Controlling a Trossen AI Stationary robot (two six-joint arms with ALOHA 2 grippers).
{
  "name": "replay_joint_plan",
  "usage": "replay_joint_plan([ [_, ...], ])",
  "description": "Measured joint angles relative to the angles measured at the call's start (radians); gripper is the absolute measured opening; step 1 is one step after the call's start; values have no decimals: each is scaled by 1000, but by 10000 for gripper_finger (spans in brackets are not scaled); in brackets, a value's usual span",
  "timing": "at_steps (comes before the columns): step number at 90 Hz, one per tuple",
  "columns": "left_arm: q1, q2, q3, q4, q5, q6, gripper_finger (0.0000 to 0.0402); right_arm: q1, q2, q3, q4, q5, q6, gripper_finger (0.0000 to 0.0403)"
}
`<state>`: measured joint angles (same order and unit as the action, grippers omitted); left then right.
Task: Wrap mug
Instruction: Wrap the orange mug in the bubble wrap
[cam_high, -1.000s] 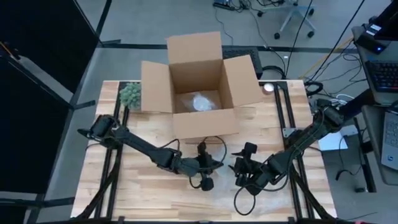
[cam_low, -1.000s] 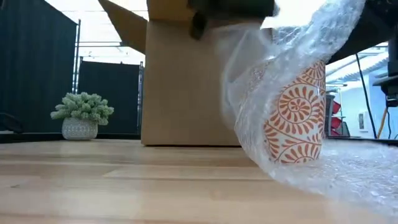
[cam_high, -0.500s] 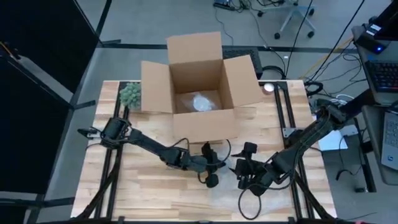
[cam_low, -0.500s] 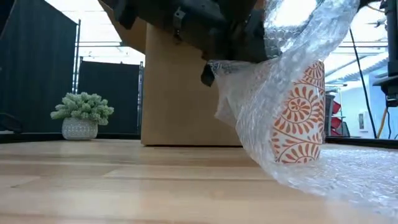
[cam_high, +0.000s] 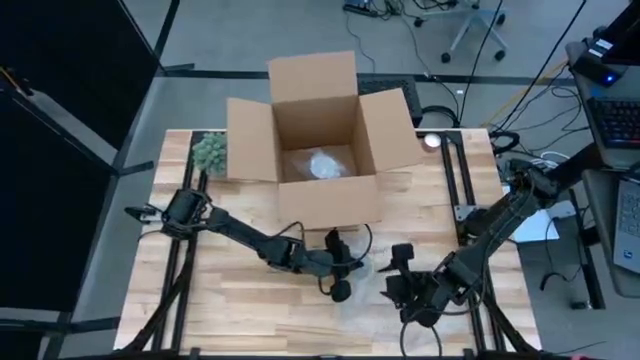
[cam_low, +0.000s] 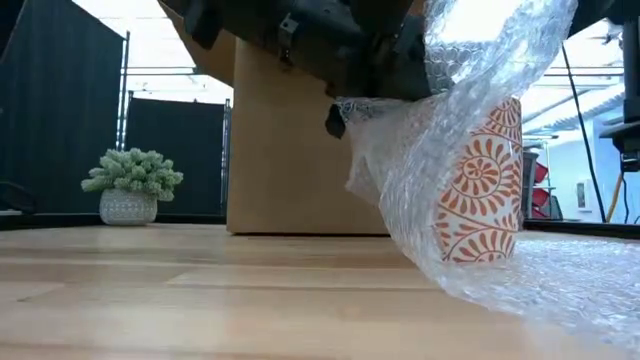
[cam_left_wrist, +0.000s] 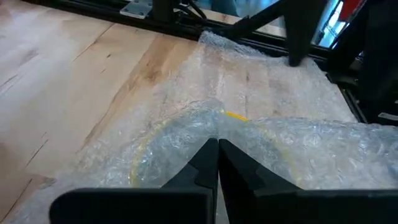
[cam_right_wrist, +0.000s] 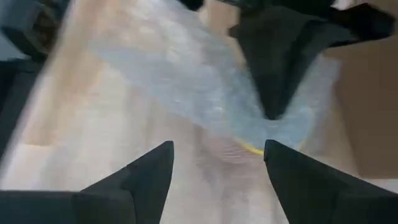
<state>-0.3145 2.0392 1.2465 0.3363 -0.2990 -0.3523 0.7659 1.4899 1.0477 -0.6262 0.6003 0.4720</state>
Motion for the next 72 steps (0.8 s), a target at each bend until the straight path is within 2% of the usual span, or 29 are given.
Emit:
replay_joint_plan([
  [20,0,1,-1,0,1,0,0,-45,15,-86,192,-63,-122,235],
  [43,0,2,-2,11,2,0,0,-101,25,-87,197,-88,-212,235],
  [57,0,2,-2,14,2,16,0,-147,32,-87,196,-207,-222,235],
  [72,0,3,-3,9,1,20,0,-212,58,-86,222,-247,-247,235],
])
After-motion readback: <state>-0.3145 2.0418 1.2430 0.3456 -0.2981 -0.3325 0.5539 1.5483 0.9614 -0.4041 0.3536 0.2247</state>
